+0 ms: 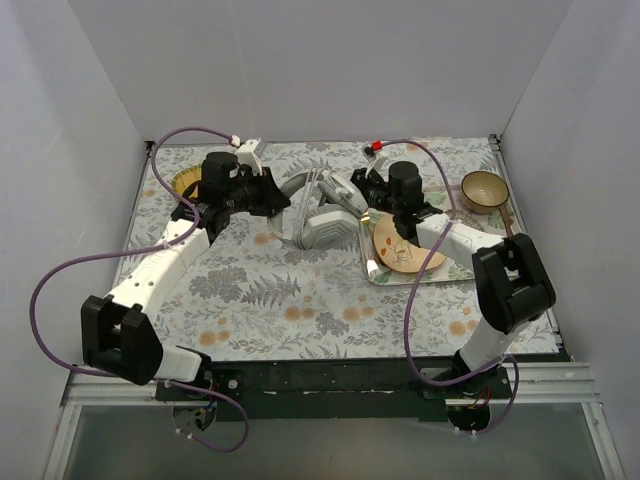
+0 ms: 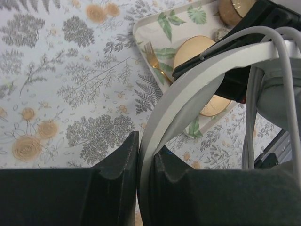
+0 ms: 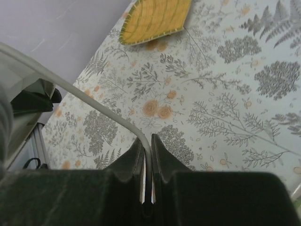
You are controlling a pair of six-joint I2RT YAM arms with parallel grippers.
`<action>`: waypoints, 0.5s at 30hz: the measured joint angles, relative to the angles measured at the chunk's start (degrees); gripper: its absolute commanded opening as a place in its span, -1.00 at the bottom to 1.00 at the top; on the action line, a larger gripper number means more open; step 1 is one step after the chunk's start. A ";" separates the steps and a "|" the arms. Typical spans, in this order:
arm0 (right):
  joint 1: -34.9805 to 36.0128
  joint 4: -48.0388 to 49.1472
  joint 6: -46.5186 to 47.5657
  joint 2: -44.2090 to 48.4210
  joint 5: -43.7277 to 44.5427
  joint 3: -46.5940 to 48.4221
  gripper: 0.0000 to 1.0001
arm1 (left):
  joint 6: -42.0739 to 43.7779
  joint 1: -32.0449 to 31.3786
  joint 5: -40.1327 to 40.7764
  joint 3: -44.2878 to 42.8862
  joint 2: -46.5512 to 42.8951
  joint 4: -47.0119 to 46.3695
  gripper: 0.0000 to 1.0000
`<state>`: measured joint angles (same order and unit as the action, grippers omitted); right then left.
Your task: Wrap the headphones
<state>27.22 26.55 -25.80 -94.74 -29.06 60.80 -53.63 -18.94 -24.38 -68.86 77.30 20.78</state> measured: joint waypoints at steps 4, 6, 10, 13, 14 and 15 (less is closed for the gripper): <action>1.09 5.27 -8.57 -7.10 1.90 -0.70 -0.92 | -9.25 0.11 5.33 5.14 3.15 -5.33 -1.00; 2.01 7.19 -12.26 -10.71 2.45 -0.70 -0.77 | -12.68 0.20 8.52 7.43 4.44 -6.95 -1.00; 4.09 9.09 -17.22 -14.71 5.05 -1.01 -0.68 | -16.70 0.83 13.60 11.72 5.27 -8.57 -1.00; 5.07 9.11 -18.53 -15.65 7.37 -1.27 -0.60 | -17.73 1.16 16.00 13.88 5.27 -9.44 -1.00; 5.31 9.07 -18.80 -15.91 8.17 -1.27 -0.59 | -17.79 1.22 16.65 14.40 5.27 -9.84 -1.00; 5.57 9.01 -19.06 -16.26 8.98 -1.25 -0.54 | -17.88 1.33 17.81 15.19 5.27 -10.62 -1.00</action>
<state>32.80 35.55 -44.86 -111.00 -20.08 59.55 -71.50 -17.61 -6.57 -53.67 82.56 10.15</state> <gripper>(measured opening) 0.192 0.128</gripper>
